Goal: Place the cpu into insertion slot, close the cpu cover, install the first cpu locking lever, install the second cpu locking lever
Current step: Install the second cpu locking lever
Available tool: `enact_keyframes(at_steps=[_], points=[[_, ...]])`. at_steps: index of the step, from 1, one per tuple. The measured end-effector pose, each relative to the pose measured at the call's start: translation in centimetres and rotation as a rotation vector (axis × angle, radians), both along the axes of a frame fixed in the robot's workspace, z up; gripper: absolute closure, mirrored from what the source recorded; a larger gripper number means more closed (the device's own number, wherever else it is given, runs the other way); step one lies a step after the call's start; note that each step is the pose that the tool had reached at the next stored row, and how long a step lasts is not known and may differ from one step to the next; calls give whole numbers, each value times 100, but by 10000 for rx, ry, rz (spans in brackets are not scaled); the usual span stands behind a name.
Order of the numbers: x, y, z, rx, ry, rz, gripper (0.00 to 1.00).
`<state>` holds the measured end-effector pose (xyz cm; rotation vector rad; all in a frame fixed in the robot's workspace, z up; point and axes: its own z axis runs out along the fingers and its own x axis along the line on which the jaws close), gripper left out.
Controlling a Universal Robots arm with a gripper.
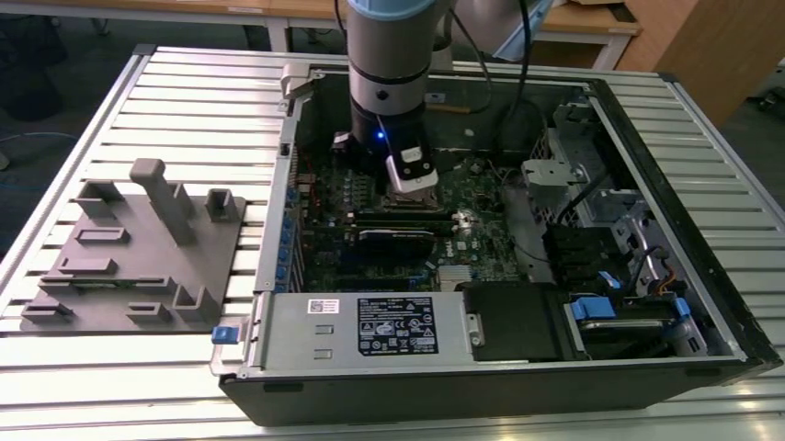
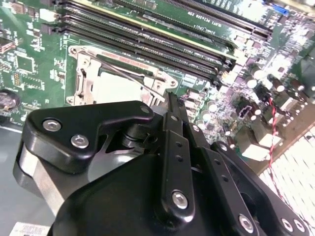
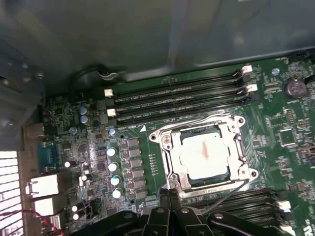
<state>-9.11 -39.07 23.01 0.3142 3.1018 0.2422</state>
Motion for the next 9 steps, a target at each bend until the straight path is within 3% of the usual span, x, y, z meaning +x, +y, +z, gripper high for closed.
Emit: enact_keyframes(at_steps=[9], points=[[0, 0, 146, 0, 0, 0, 90]])
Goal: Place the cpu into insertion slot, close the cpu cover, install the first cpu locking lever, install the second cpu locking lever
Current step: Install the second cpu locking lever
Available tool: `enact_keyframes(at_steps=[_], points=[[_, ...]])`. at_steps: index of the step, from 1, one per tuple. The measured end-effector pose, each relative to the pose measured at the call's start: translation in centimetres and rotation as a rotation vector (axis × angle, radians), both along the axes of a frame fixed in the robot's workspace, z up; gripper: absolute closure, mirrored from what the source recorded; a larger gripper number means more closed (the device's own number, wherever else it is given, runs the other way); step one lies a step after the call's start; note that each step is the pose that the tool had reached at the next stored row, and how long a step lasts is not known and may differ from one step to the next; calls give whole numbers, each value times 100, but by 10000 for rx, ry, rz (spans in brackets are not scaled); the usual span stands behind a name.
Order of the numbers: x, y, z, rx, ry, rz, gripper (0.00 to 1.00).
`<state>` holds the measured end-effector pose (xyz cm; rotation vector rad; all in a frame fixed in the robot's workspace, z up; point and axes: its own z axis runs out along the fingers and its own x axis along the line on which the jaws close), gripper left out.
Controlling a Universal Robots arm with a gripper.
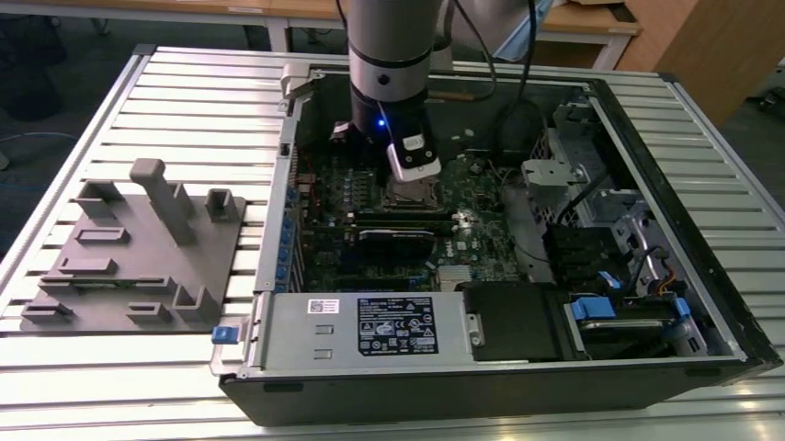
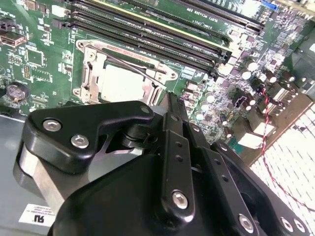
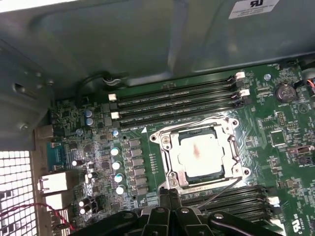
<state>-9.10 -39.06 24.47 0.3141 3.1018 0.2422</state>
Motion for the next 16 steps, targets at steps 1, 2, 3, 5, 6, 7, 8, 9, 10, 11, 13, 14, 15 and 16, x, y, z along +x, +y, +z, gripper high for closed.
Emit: enact_keyframes(at_steps=[1, 2, 3, 5, 6, 7, 8, 9, 10, 11, 13, 14, 15, 16], points=[[5, 0, -1, -2, -2, 2, 90], [10, 0, 0, -10, -1, 1, 90], [19, 0, 1, -19, 0, -2, 90], [46, 0, 0, -31, 0, -4, 90], [63, 0, 0, -37, 0, -5, 90], [81, 1, 0, -45, -1, -6, 90], [103, 1, 0, -51, 0, -6, 90], [126, 1, 0, -56, 0, -7, 90], [148, 0, 0, -60, 0, -7, 90], [163, 0, 0, -63, 1, -7, 90], [178, -2, 1, -74, 1, -8, 90], [183, -6, 1, -79, 1, -8, 90], [189, -12, 1, -84, 1, -9, 90], [195, -19, 0, -87, 1, -8, 90]])
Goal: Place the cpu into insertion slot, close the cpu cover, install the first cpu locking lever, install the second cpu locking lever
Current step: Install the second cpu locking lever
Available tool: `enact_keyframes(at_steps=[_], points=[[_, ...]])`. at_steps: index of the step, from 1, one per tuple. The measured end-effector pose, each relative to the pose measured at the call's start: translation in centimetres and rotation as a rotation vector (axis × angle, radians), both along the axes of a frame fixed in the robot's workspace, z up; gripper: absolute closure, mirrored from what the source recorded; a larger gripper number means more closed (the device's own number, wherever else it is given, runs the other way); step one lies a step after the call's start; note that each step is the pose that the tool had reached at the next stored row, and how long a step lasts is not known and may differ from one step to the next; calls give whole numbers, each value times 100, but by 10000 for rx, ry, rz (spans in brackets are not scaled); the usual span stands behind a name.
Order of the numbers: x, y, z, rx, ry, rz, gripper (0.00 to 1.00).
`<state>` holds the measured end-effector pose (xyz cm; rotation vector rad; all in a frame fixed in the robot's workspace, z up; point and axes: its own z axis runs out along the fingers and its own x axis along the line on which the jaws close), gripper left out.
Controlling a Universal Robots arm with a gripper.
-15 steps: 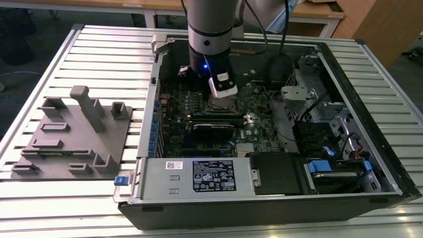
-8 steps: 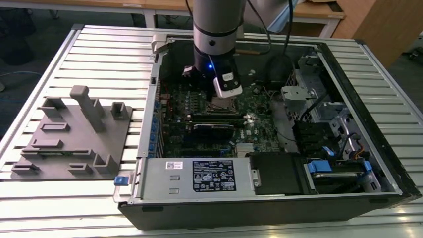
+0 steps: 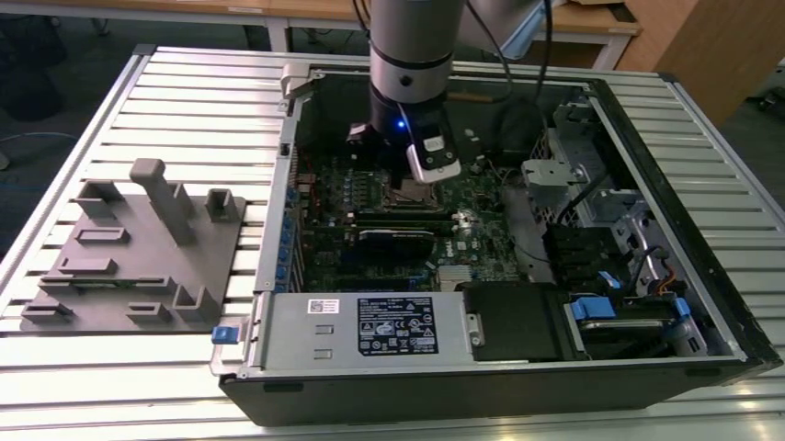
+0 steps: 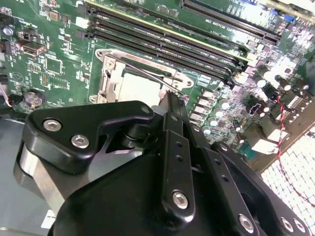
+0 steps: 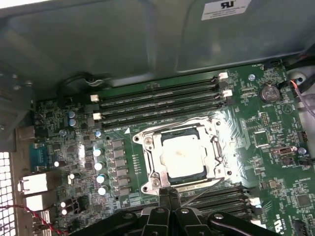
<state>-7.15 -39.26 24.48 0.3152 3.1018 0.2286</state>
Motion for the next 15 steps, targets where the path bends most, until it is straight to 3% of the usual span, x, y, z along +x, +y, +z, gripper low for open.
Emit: enact_keyframes(at_steps=[7, 15], points=[[16, -45, -11, -29, 0, 1, 90], [-12, -78, -107, -32, 1, 0, 90]])
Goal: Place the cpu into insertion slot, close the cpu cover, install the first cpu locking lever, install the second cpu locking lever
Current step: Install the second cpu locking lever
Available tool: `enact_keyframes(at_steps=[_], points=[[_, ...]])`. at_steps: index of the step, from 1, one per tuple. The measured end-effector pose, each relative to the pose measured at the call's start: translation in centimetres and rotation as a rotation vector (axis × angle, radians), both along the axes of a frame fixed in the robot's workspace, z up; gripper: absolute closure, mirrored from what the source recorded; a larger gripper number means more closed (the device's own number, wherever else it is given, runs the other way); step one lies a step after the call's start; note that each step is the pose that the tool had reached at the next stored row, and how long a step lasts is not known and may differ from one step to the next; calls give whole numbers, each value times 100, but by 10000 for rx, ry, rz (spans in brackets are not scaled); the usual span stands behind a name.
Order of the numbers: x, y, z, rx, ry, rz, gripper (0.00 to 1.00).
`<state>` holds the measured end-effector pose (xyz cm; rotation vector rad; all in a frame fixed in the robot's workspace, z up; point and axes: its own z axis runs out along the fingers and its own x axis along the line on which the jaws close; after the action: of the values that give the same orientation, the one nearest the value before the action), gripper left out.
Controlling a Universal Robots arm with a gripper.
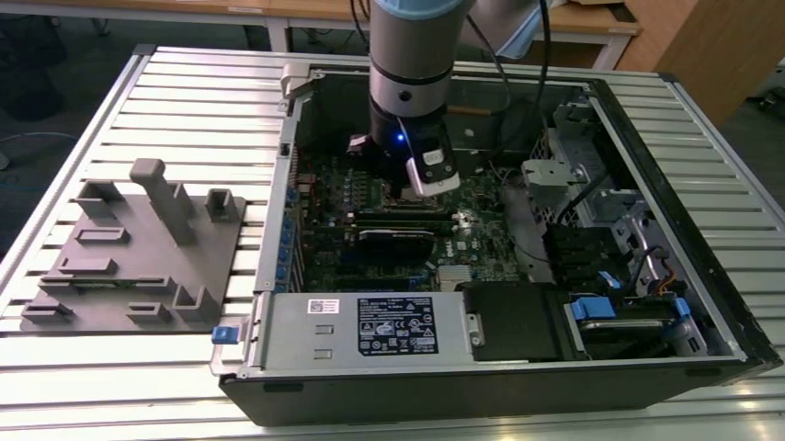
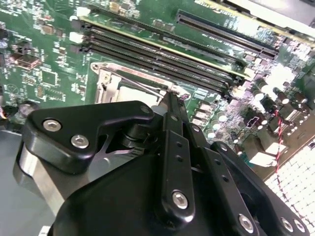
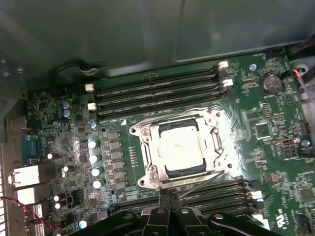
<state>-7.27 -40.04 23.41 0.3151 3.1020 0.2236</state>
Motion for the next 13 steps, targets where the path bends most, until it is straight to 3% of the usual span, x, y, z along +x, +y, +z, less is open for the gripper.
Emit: enact_keyframes(at_steps=[5, 13], points=[[-70, -11, -61, 4, -2, 0, 90], [-87, -13, -137, -3, 0, 2, 90]])
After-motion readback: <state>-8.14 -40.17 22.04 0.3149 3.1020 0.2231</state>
